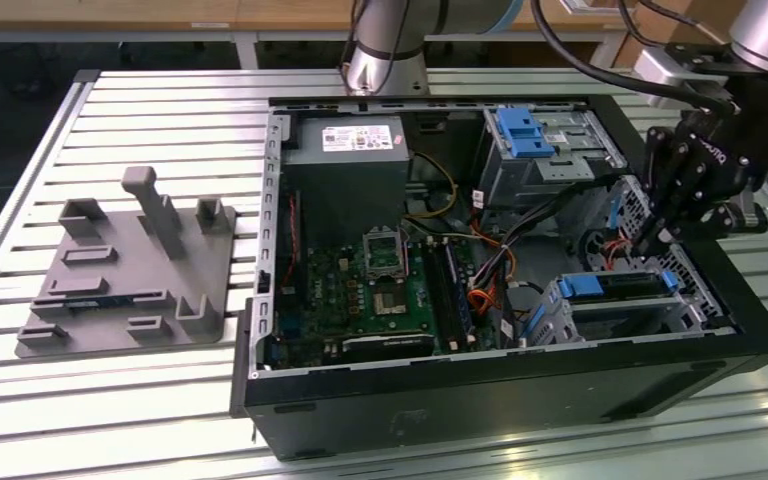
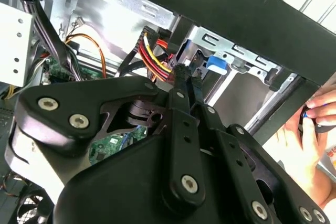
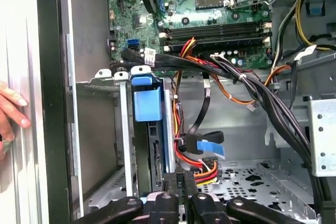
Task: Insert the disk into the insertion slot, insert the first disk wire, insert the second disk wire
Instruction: 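Insert the first disk wire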
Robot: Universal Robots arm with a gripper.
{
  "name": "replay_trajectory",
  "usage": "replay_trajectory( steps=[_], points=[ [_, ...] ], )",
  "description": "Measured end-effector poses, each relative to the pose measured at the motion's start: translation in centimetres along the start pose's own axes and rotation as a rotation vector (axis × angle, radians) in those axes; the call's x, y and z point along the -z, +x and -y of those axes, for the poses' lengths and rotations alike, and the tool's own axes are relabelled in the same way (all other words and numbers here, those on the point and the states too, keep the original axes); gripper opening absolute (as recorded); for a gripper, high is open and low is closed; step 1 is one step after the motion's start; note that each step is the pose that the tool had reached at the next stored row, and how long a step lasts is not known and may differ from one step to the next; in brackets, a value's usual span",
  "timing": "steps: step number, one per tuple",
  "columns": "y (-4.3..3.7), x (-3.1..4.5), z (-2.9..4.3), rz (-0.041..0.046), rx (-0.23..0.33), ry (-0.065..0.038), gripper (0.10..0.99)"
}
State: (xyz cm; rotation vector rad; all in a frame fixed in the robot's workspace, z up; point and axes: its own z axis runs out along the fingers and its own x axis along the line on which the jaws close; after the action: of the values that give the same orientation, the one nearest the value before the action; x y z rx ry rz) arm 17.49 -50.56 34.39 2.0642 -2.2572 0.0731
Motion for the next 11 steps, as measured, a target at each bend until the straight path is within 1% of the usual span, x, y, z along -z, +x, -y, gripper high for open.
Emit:
replay_trajectory(
  steps=[1, 2, 3, 4, 5, 6, 8, 11],
  points=[
    [0.14, -0.01, -0.03, 0.0087, 0.0, -0.001, 0.165],
    [0.26, -0.03, -0.04, 0.0216, 0.001, -0.002, 0.165],
    [0.52, -0.05, -0.07, 0.0474, 0.001, -0.002, 0.165],
    [0.66, -0.07, -0.12, 0.0544, 0.001, -0.003, 0.165],
    [0.81, -0.08, -0.23, 0.0584, 0.002, -0.002, 0.165],
    [0.99, -0.1, -0.36, 0.0603, 0.002, -0.002, 0.165],
    [1.28, -0.14, -0.53, 0.0623, 0.001, -0.002, 0.165],
    [1.31, -0.14, -0.52, 0.0631, 0.002, -0.002, 0.165]
  ],
)
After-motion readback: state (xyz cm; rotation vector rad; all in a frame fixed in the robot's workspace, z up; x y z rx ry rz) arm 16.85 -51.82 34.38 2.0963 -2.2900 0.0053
